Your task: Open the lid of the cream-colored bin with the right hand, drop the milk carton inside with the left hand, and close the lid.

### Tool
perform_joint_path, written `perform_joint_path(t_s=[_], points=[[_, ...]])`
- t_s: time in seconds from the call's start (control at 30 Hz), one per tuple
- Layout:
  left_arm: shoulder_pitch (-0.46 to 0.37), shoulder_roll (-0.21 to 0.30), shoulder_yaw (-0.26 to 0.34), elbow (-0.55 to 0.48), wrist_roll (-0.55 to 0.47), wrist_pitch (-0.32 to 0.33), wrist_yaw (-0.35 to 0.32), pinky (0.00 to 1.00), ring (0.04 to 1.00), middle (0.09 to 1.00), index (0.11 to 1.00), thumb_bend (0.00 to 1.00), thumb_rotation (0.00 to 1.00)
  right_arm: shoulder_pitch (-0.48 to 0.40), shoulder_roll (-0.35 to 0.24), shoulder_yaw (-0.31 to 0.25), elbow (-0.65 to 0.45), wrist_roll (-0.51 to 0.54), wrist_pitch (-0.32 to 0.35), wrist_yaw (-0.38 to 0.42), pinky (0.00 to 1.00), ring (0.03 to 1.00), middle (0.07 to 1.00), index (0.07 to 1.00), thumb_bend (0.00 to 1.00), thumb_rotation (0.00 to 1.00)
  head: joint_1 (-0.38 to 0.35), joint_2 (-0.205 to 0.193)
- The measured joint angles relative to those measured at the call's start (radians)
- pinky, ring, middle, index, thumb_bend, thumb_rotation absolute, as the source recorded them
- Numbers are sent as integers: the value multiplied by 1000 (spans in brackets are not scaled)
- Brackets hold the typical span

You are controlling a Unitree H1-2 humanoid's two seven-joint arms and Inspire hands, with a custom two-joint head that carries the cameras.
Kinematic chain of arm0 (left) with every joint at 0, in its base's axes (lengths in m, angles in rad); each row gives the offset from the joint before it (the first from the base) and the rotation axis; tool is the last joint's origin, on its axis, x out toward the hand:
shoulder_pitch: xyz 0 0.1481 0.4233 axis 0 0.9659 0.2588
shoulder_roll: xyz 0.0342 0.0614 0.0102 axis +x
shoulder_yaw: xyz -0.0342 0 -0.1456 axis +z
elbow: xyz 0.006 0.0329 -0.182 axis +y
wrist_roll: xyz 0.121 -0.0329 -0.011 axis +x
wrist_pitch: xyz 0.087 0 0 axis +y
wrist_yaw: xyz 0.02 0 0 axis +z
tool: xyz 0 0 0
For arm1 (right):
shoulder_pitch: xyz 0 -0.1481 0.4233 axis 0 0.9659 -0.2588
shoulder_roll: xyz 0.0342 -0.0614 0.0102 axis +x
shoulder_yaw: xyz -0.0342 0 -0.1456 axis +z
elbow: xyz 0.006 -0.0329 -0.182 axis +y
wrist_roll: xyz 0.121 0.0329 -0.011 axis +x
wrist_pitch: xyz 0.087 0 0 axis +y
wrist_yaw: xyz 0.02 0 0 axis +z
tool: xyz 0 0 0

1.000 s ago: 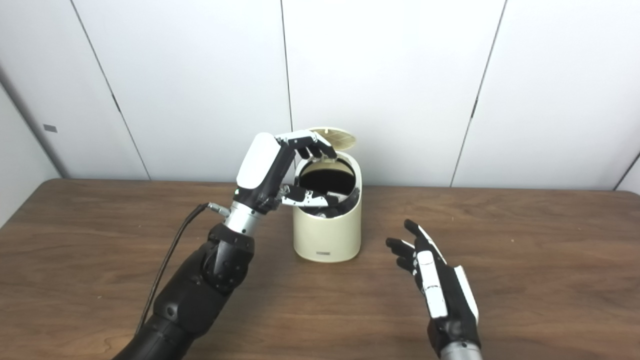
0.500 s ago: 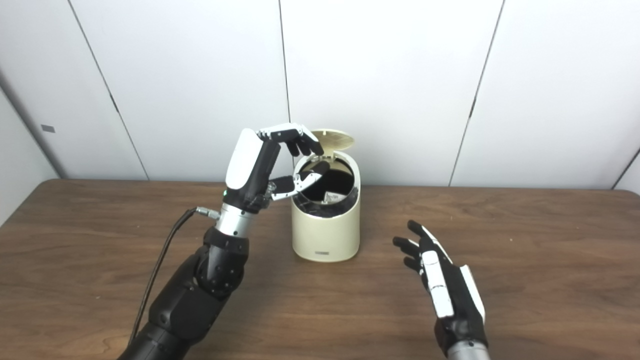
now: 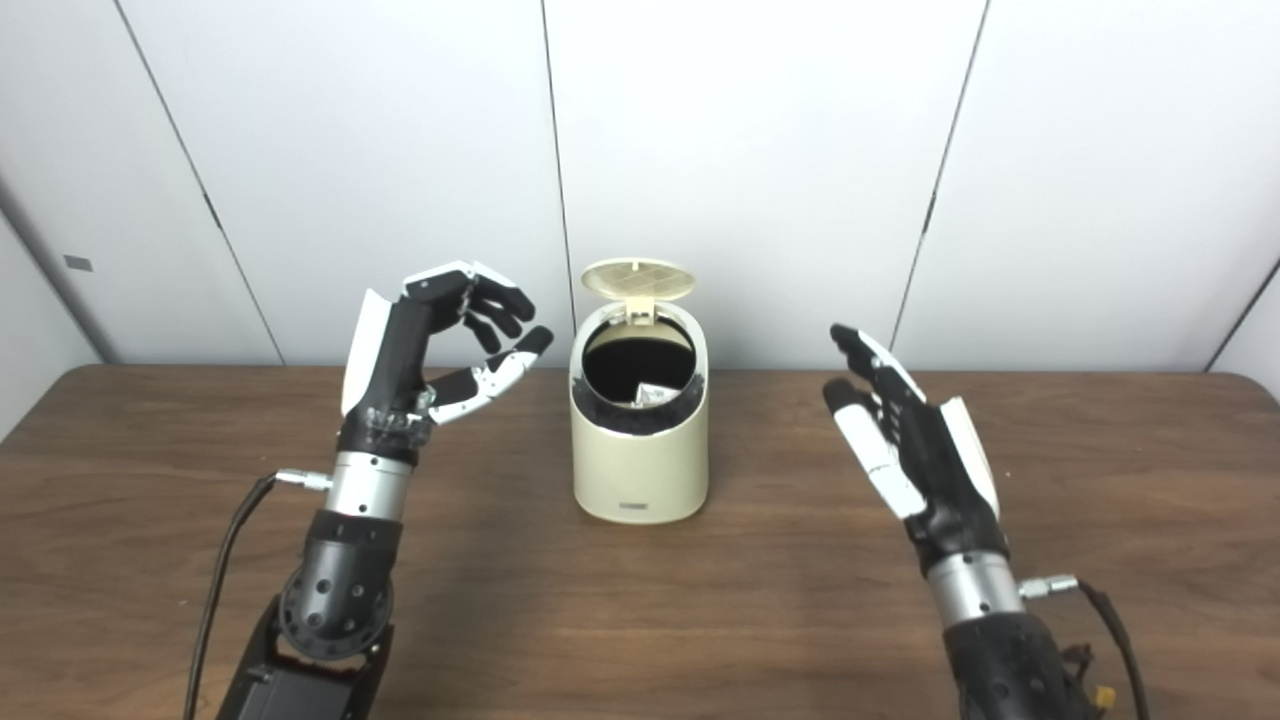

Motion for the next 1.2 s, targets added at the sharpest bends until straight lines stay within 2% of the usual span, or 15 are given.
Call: perform_joint_path(t_s=[0.07,0.13,0.23,0.3,0.4,0.5,0.6,0.67,0.8,1.07,1.2], points=[[22,-1,11,-31,-6,52,-19,379,423,507,516,496,0,-43,-1,11,-1,-34,9,2,850,921,927,867,546,941,0,5],[58,-1,11,-61,-6,89,-37,409,480,494,504,508,0,-77,0,17,0,-39,23,18,808,877,889,850,518,948,0,5],[121,-5,10,-77,-6,125,-58,458,541,611,498,498,71,-137,2,18,15,-29,48,42,807,872,881,842,527,992,0,8],[159,-14,17,-94,-19,169,-68,539,626,689,702,495,317,-179,2,26,42,-34,52,54,792,867,884,848,531,999,0,8],[196,-31,35,-106,-55,217,-81,679,731,781,836,475,501,-244,1,58,95,-57,52,71,724,847,885,860,564,1000,-3,9],[229,-34,34,-112,-73,234,-102,804,828,856,899,469,645,-293,1,99,136,-112,54,78,697,846,878,865,603,1000,-5,15],[264,-34,28,-117,-91,243,-117,872,917,922,945,505,739,-328,-25,161,158,-206,69,99,768,869,886,869,597,1000,-3,15],[287,-34,24,-126,-93,259,-129,914,949,951,957,524,784,-349,-35,178,185,-238,71,117,786,878,885,851,569,1000,-3,15],[326,-43,17,-135,-98,276,-137,962,963,983,981,529,790,-368,-52,203,204,-269,72,156,827,925,920,817,481,1000,-2,17],[351,-90,28,-135,-155,276,-137,980,966,981,981,523,756,-374,-70,255,241,-329,60,204,853,981,961,771,531,1000,9,15],[351,-93,29,-135,-167,276,-137,975,978,984,978,511,752,-375,-69,262,258,-363,45,204,874,994,945,633,531,1000,15,12]])
